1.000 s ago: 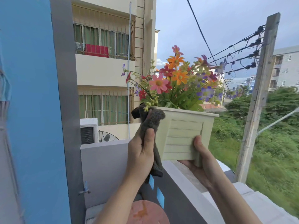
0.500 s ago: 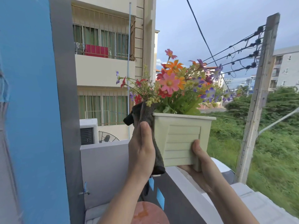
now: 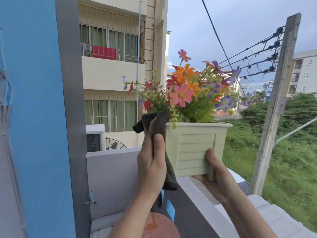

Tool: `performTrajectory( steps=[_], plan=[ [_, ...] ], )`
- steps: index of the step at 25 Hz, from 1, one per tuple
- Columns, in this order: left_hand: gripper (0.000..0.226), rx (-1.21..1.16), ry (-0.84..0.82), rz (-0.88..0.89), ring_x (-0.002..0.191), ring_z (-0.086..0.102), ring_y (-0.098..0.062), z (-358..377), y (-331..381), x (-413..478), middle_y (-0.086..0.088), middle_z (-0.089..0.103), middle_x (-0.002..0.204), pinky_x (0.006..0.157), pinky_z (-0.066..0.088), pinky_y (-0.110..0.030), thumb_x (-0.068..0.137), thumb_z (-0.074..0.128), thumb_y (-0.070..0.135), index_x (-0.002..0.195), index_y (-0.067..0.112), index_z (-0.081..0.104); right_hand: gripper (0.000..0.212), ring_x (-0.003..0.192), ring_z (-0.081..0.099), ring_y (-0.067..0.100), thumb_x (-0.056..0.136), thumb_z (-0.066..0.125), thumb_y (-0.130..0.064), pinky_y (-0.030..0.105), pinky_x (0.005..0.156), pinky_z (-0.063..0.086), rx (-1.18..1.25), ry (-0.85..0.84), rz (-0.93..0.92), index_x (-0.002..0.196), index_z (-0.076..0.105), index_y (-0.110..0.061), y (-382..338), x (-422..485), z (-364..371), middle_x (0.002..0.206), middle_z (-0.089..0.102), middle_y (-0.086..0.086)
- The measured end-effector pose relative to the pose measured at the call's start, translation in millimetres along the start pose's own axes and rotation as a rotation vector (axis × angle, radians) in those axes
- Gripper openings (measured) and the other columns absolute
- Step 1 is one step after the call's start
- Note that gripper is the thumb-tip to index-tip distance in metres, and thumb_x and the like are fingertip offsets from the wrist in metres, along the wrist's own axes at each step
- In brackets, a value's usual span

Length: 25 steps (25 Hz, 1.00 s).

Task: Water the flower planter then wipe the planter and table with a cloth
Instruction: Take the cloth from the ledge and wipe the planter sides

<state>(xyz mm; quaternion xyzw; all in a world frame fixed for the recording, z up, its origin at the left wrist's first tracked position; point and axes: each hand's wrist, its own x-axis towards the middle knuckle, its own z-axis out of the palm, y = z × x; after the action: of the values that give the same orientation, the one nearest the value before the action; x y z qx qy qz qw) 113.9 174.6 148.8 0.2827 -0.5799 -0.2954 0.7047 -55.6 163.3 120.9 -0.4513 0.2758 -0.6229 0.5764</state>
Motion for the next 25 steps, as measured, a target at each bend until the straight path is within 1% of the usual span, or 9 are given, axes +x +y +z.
performTrajectory(
  steps=[6, 9, 12, 14, 16, 19, 21, 23, 25],
  plan=[
    [0.054, 0.065, 0.092, -0.252, 0.115, 0.054, -0.021, -10.4, -29.5, 45.2, -0.001, 0.056, 0.132, 0.101, 0.042, -0.043, 0.088, 0.031, 0.063, 0.136, 0.04, 0.044, 0.096, 0.104, 0.068, 0.021, 0.03, 0.092, -0.054, 0.042, 0.074, 0.06, 0.089, -0.013, 0.008, 0.112, 0.065, -0.012, 2.9, 0.0, 4.2, 0.112, 0.072, 0.008],
    [0.051, -0.031, 0.032, -0.363, 0.107, 0.059, -0.016, -7.1, -32.7, 28.1, -0.001, 0.062, 0.118, 0.099, 0.044, -0.045, 0.091, 0.033, 0.061, 0.129, 0.034, 0.052, 0.095, 0.097, 0.071, 0.017, 0.03, 0.091, -0.056, 0.034, 0.064, 0.06, 0.04, 0.011, -0.042, 0.112, 0.064, -0.017, -3.1, 2.1, 9.8, 0.105, 0.075, 0.002],
    [0.061, -0.096, -0.029, -0.358, 0.112, 0.051, 0.004, -3.9, -25.0, 2.6, 0.022, 0.059, 0.12, 0.108, 0.035, -0.036, 0.08, 0.039, 0.074, 0.125, 0.037, 0.055, 0.102, 0.094, 0.071, 0.015, 0.028, 0.09, -0.058, 0.031, 0.061, 0.059, -0.004, 0.058, -0.076, 0.116, 0.06, -0.017, -11.2, 7.3, 10.3, 0.102, 0.075, -0.001],
    [0.039, -0.06, -0.04, -0.238, 0.1, 0.045, 0.026, -3.8, -19.3, -1.4, 0.044, 0.053, 0.099, 0.097, 0.029, -0.007, 0.084, 0.036, 0.063, 0.111, 0.04, 0.052, 0.097, 0.089, 0.072, 0.013, 0.025, 0.09, -0.059, 0.03, 0.06, 0.059, 0.008, 0.047, -0.074, 0.109, 0.063, -0.019, -12.8, 8.1, 9.3, 0.097, 0.076, -0.002],
    [0.032, 0.022, -0.029, -0.147, 0.085, 0.056, 0.016, -4.8, -17.2, 7.2, 0.034, 0.06, 0.077, 0.079, 0.035, -0.005, 0.093, 0.031, 0.046, 0.1, 0.031, 0.057, 0.093, 0.088, 0.073, 0.013, 0.025, 0.091, -0.057, 0.031, 0.059, 0.059, 0.032, 0.019, -0.066, 0.105, 0.065, -0.019, -12.1, 5.8, 8.9, 0.095, 0.077, -0.001],
    [0.063, 0.086, 0.009, -0.102, 0.095, 0.06, -0.02, -10.1, -30.2, 24.3, -0.001, 0.068, 0.098, 0.082, 0.046, -0.034, 0.091, 0.03, 0.063, 0.119, 0.012, 0.055, 0.078, 0.089, 0.073, 0.016, 0.025, 0.093, -0.051, 0.034, 0.06, 0.06, 0.093, -0.016, -0.039, 0.093, 0.075, -0.017, -11.1, 2.6, 6.9, 0.097, 0.076, 0.003],
    [0.062, 0.101, 0.028, -0.119, 0.107, 0.059, -0.01, -13.6, -34.3, 23.9, -0.003, 0.065, 0.114, 0.094, 0.046, -0.032, 0.09, 0.03, 0.063, 0.131, 0.021, 0.05, 0.07, 0.088, 0.073, 0.018, 0.027, 0.094, -0.047, 0.036, 0.059, 0.06, 0.139, -0.011, -0.014, 0.087, 0.078, -0.014, -12.3, 3.3, 9.1, 0.097, 0.076, 0.005],
    [0.052, 0.082, -0.012, -0.096, 0.104, 0.053, 0.013, -10.4, -23.0, 10.0, 0.015, 0.062, 0.11, 0.089, 0.039, -0.008, 0.095, 0.029, 0.052, 0.13, 0.02, 0.052, 0.055, 0.082, 0.074, 0.019, 0.048, 0.087, -0.045, 0.034, 0.053, 0.059, 0.185, 0.017, 0.004, 0.09, 0.076, -0.012, -15.3, 5.2, 12.7, 0.092, 0.077, 0.005],
    [0.054, 0.041, -0.109, -0.01, 0.112, 0.053, 0.002, -7.1, -12.6, -8.2, 0.016, 0.063, 0.112, 0.088, 0.039, -0.007, 0.09, 0.03, 0.055, 0.119, 0.019, 0.058, 0.042, 0.075, 0.074, 0.021, 0.071, 0.064, -0.039, 0.032, 0.046, 0.057, 0.234, 0.04, 0.002, 0.099, 0.067, -0.009, -19.5, 7.2, 17.2, 0.085, 0.077, 0.007]
  ],
)
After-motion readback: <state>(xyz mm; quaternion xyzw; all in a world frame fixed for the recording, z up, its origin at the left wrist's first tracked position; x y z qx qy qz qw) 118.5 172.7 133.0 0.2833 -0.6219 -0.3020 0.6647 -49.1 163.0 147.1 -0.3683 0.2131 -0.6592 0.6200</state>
